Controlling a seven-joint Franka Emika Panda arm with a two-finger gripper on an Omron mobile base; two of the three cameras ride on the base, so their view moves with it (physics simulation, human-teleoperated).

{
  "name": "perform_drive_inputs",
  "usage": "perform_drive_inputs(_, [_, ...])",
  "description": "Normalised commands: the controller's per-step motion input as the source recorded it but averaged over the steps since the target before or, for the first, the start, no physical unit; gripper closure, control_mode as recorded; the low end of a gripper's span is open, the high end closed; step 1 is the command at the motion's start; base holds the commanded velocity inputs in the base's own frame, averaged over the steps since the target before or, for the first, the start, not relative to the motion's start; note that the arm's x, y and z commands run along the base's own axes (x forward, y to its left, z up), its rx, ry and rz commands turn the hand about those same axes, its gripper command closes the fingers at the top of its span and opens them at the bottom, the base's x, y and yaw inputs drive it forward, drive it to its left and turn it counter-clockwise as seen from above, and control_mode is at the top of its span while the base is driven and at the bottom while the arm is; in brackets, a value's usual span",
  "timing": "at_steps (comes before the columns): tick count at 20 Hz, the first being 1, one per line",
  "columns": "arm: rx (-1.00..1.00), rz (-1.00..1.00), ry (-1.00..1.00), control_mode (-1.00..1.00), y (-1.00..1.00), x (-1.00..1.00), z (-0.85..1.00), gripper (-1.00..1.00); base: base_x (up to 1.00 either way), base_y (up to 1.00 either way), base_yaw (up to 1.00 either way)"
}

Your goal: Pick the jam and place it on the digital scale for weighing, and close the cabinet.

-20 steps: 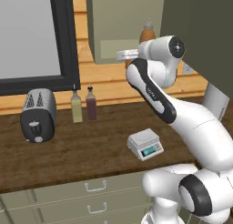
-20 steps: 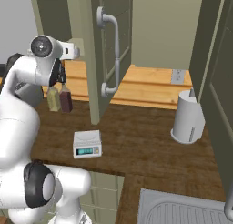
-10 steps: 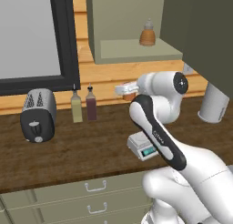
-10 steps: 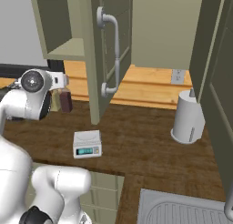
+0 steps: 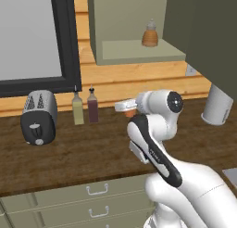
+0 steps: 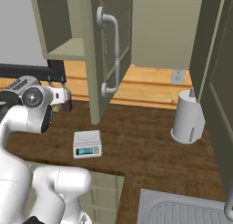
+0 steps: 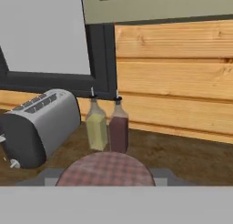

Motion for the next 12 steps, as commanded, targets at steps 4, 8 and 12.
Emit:
perform_drive_inputs(4, [0.02,0.36,-0.08,-1.0,-0.25,0.18,-0.63,1.0,0.0,0.0,0.0])
perform_drive_inputs(8, [0.0,0.37,0.0,-1.0,-0.34,0.08,-0.57,1.0,0.0,0.0,0.0])
perform_drive_inputs(12, [0.0,0.29,-0.01,-1.0,-0.09,0.19,-0.32,1.0,0.0,0.0,0.0])
